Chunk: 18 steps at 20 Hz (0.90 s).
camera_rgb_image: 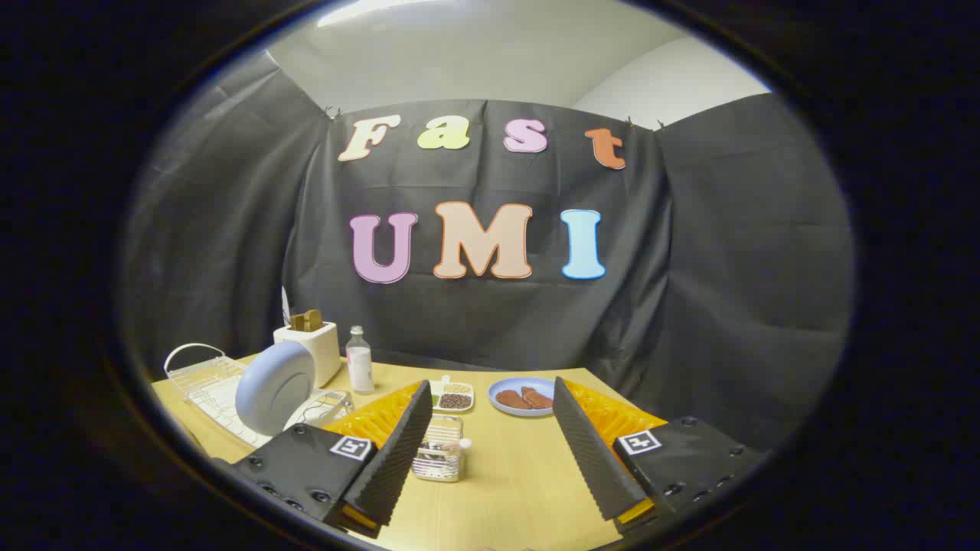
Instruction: Take the plate from the dish rack, then take the spoon from the basket and place it into the plate.
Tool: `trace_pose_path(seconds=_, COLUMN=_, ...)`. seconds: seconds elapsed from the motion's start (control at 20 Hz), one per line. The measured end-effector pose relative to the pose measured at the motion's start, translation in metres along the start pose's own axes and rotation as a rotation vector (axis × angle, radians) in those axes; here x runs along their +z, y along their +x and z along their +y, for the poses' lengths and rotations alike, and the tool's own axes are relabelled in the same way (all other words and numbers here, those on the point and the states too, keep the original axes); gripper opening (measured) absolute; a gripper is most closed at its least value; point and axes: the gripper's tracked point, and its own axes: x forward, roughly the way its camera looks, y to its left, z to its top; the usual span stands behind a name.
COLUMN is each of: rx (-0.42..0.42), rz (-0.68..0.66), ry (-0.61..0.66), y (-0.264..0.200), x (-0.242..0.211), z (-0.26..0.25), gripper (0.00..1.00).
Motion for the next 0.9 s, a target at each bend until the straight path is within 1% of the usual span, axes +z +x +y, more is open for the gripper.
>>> trace_pose_path(seconds=0.6, rx=-0.004, rz=0.023, ry=0.004, y=0.012, x=0.000, z=0.012, gripper=1.00)
trace_pose_path(seconds=0.9, rx=-0.019, rz=0.033, ry=-0.006, y=0.020, x=0.003, z=0.018, gripper=1.00)
